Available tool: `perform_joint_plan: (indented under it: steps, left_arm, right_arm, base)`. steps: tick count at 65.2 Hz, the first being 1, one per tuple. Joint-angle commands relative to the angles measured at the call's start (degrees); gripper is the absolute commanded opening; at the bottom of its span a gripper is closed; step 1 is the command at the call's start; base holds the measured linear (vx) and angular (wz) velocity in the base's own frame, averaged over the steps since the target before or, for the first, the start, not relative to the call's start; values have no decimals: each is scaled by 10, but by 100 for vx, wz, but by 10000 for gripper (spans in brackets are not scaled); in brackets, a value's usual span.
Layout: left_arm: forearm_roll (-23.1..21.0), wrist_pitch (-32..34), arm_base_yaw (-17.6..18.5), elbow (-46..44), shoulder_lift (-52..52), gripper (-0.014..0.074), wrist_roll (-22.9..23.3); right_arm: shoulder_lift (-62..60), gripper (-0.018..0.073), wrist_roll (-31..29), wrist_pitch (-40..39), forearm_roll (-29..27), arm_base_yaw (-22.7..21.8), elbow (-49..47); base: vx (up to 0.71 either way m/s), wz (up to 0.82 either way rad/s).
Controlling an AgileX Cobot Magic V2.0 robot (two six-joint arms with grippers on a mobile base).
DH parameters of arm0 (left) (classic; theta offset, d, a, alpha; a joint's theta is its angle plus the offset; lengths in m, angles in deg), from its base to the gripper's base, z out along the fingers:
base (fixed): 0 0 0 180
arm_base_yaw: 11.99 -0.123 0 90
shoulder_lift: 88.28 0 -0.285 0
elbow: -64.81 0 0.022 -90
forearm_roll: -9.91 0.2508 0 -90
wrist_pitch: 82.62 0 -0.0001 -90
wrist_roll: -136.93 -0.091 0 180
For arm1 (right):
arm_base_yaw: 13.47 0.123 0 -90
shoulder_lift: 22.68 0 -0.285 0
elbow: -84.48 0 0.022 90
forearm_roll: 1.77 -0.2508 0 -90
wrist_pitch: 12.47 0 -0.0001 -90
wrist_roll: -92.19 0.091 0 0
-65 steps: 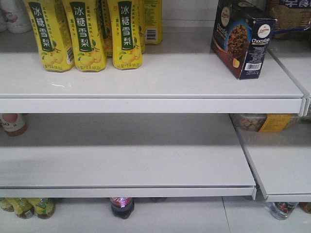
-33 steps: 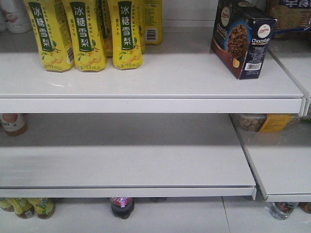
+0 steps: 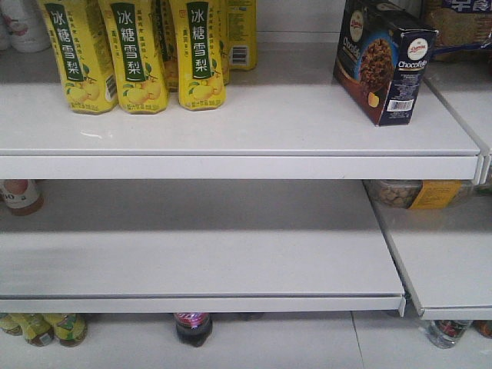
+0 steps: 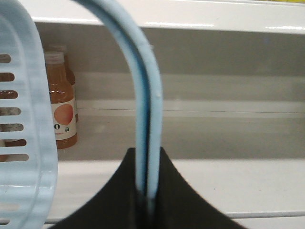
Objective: Left arm holds basket, right arm returns cookies
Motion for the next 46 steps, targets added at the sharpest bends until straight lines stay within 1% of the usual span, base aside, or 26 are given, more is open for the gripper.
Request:
perform_joint_plan:
  steps: [1, 5, 9, 12, 18, 24, 32, 41, 46]
  left_arm:
    - [6, 64, 4, -17, -10, -3, -11]
    - [6, 64, 4, -17, -10, -3, -11]
    - [6, 64, 4, -17, -10, -3, -11]
    - [6, 64, 4, -17, -10, -3, -11]
    - [6, 64, 4, -17, -10, -3, -11]
    - [6, 64, 4, -17, -10, -3, -11]
    - [6, 64, 4, -17, -10, -3, -11]
    - [6, 64, 4, -17, -10, -3, -11]
    - [6, 64, 4, -17, -10, -3, -11]
  right_arm:
    - [5, -11, -3, -44, 4, -2, -16]
    - [3, -11, -4, -41, 6, -3, -16]
    - [-3, -11, -18, -38, 15, -12, -16]
    - [-7, -11, -22, -39, 13, -26, -16]
    - [-10, -11, -22, -40, -9, -67, -16]
    - [-15, -11, -22, -44, -16, -95, -11]
    - [-45, -11, -31, -91, -19, -111, 26]
    - [-83, -11, -34, -168, -37, -111, 90]
    - [-97, -11, -34, -190, -52, -111, 116]
  base:
    - [0, 0]
    - [0, 0]
    - [0, 0]
    - [0, 0]
    - [0, 0]
    - [0, 0]
    - [0, 0]
    - [0, 0]
    - [0, 0]
